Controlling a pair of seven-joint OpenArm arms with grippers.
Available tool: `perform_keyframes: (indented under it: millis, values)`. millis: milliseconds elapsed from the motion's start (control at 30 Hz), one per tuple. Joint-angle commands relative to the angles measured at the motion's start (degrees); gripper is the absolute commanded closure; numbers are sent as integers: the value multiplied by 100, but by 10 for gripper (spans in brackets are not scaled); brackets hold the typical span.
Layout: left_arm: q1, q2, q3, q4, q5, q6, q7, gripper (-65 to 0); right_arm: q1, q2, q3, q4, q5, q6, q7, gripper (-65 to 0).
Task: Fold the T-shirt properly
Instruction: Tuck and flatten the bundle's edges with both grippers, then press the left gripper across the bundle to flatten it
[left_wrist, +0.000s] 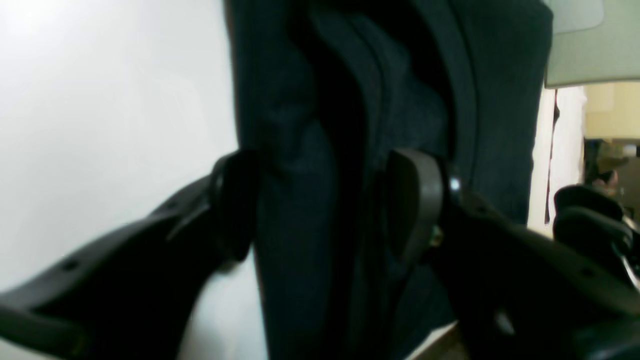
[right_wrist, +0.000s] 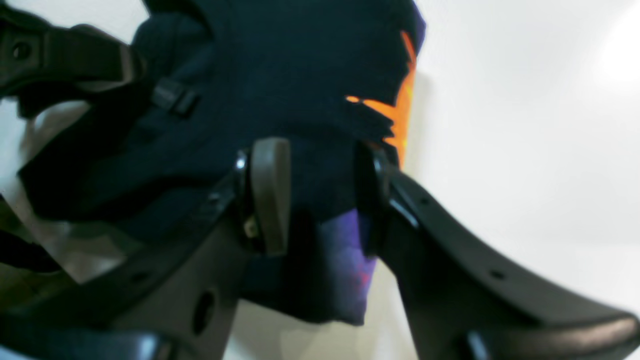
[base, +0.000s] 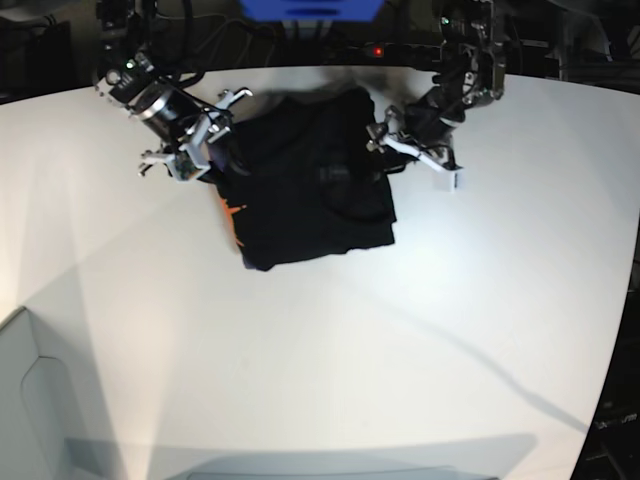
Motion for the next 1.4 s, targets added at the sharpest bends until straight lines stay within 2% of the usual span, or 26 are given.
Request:
perform_keyframes:
  millis: [0, 67, 167, 200, 533, 667, 833, 933, 1033, 1133, 1233, 1367]
  values:
    - [7, -24, 73, -100, 78, 107, 174, -323, 13, 30, 24, 98, 86, -1, 152, -225]
    - [-151, -86, 187, -276, 78, 116, 174, -221, 13, 30, 51, 98, 77, -1, 152, -225]
    - [-424, -174, 389, -672, 87, 124, 174, -29, 21, 47, 59, 98, 68, -1, 152, -223]
    - [-529, -227, 495, -795, 87, 124, 174, 0, 21, 47, 86, 98, 68, -1, 161, -223]
    - [-1760, -956, 1778, -1340, 87, 80, 174, -1, 30, -23, 930, 124, 104, -1, 196, -223]
    - [-2666, -1246, 2701, -1656, 87, 72, 174, -1, 224, -462, 1659, 133, 104, -1, 178, -223]
    - [-4143, -1387, 4574, -2272, 139, 63, 121, -1, 602, -1078, 2750, 133, 104, -1, 161, -224]
    - [-4899, -1308, 5594, -2500, 588, -95, 112, -1, 716, -1254, 3154, 133, 104, -1, 161, -224]
    - [-5417, -947, 6359, -2588, 1397, -640, 104, -1, 760, -1315, 3462, 133, 104, -1, 161, -225]
    - [-5646, -534, 6587, -2738, 2531, -1203, 104, -1, 734, -1403, 3550, 133, 86, -1, 161, -225]
    - [-5743, 46, 6596, -3028, 3700, -1660, 60, -1, 698, -1447, 3699, 124, 86, -1, 161, -225]
    - [-5866, 688, 6605, -3573, 4737, -1933, -424, -1, 610, -1614, 3813, 124, 60, -1, 161, -225]
